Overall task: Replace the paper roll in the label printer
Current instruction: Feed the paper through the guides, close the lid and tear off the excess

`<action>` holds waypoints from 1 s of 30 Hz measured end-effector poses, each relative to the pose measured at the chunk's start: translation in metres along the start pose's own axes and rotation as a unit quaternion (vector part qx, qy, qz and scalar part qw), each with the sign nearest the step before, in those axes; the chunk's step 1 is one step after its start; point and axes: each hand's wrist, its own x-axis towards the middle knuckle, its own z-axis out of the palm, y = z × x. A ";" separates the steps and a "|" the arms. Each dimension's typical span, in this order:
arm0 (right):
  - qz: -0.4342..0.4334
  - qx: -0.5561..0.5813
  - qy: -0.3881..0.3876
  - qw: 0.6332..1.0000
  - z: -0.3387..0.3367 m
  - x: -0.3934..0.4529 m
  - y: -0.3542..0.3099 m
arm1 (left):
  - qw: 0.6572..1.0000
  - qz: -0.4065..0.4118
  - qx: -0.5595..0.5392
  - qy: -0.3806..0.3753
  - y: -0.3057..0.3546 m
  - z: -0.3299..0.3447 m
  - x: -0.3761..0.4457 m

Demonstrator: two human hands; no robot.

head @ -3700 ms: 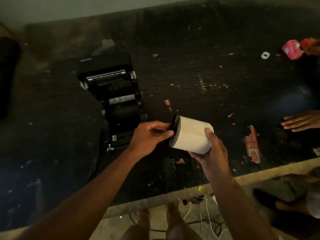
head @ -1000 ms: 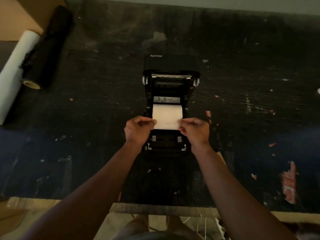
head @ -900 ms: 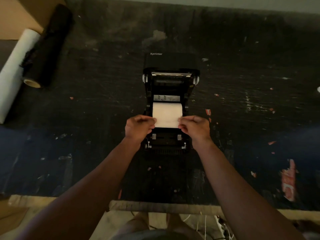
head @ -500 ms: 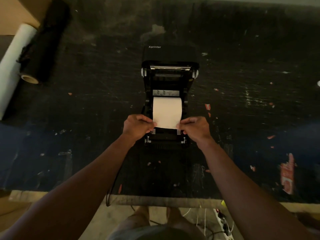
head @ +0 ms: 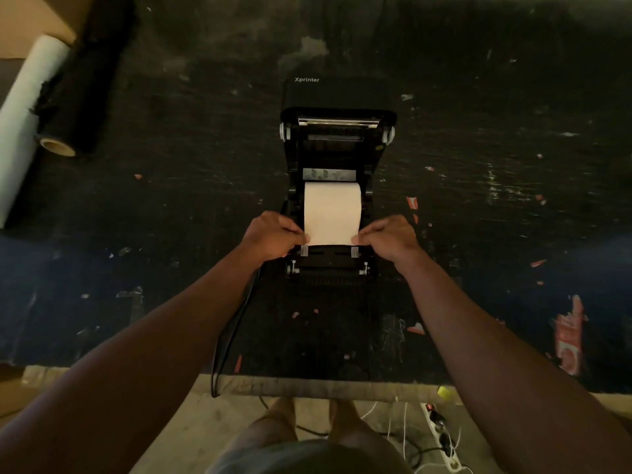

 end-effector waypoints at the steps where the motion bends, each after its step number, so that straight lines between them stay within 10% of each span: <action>1: 0.002 -0.003 -0.006 1.000 -0.001 0.001 -0.001 | 1.000 0.008 0.017 -0.007 0.000 -0.001 0.002; 17: -0.042 -0.171 -0.097 0.980 -0.016 0.007 -0.015 | 0.965 -0.039 0.212 -0.148 0.036 -0.021 0.029; 21: -0.108 -0.191 0.007 0.976 -0.009 -0.015 -0.010 | 0.945 -0.078 0.249 -0.198 0.052 -0.022 0.035; 24: -0.259 -0.209 0.118 0.936 0.005 -0.038 0.004 | 0.926 -0.100 0.286 -0.227 0.062 -0.023 0.036; 30: -0.374 -0.367 0.041 0.851 0.035 -0.053 0.032 | 0.910 -0.093 0.312 -0.256 0.066 -0.021 0.041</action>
